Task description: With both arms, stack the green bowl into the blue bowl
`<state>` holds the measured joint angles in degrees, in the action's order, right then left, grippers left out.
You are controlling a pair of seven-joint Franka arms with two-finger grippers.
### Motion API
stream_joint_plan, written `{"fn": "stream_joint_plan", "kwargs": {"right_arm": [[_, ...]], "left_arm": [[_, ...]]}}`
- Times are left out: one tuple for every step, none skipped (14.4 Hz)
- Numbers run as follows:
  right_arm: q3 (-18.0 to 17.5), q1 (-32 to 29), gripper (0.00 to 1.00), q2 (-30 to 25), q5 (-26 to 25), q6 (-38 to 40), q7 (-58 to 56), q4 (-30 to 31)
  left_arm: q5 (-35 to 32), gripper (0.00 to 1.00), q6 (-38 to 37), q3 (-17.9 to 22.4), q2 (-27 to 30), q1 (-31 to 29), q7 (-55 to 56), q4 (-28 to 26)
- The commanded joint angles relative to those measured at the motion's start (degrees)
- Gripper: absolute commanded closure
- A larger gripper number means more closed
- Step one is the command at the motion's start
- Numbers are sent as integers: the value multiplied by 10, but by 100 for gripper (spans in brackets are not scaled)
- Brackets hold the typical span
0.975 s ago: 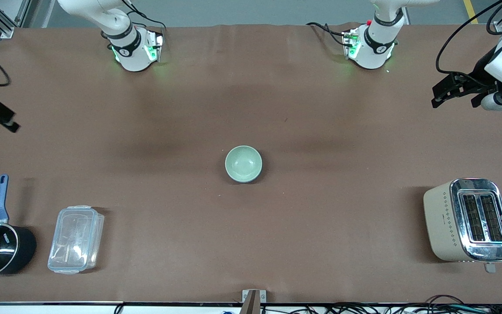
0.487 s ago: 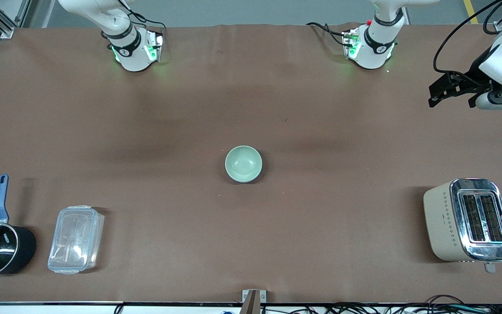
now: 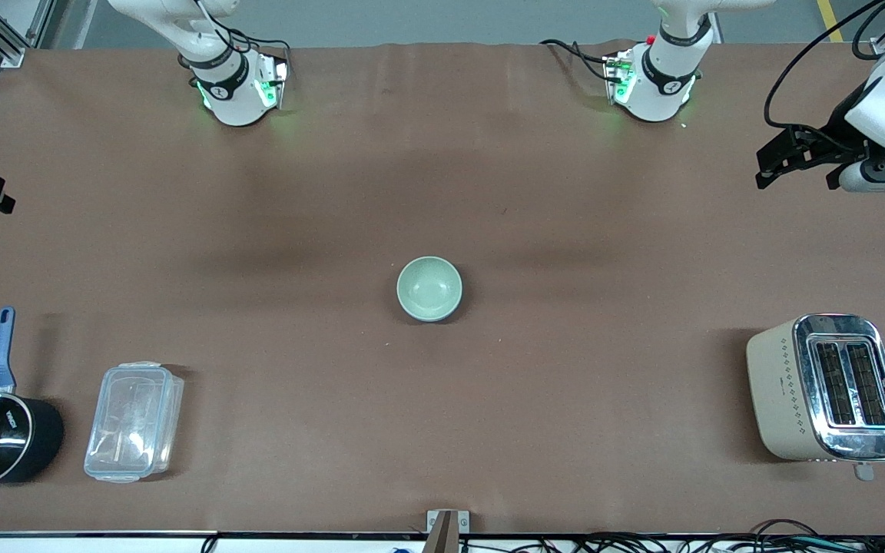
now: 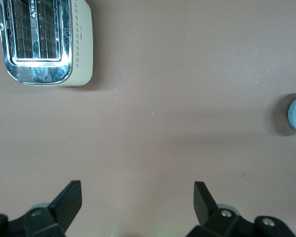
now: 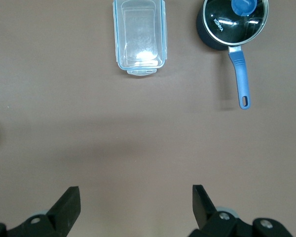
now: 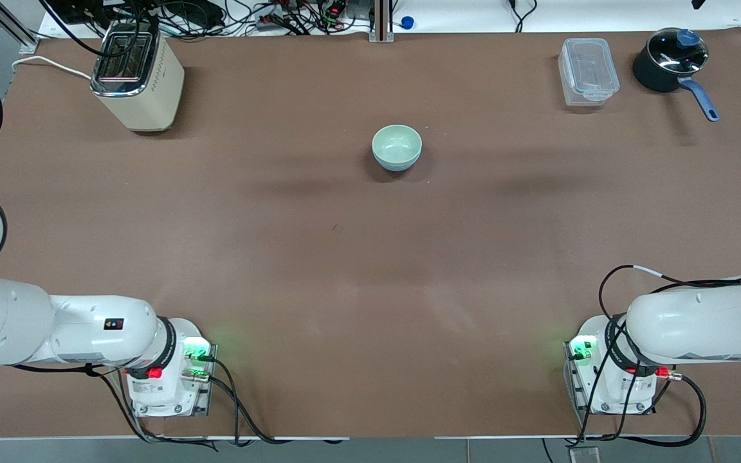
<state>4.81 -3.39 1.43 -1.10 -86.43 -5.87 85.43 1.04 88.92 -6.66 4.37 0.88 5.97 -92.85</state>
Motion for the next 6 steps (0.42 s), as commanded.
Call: {"fn": "stream_joint_plan", "kwargs": {"right_arm": [[-23, -31, 0, -36, 1, -12, 7, 38], [-23, -29, 0, -37, 2, -17, 7, 38], [-22, -27, 0, -36, 2, -25, 7, 38], [-22, -27, 0, -36, 1, -30, 7, 36], [-21, -29, 0, -36, 1, -35, 7, 38], [-21, -29, 0, -35, 2, -34, 7, 39]], "left_arm": [[-13, 0, -2, -6, 3, -8, -9, 7], [-13, 0, -3, -6, 3, -9, -9, 7], [-13, 0, -3, -6, 3, -10, -9, 8], [-13, 0, -5, -6, 3, -10, -8, 13], [-13, 0, -8, -6, 3, -11, -9, 14], [-13, 0, -9, -5, 3, -11, -8, 14]]}}
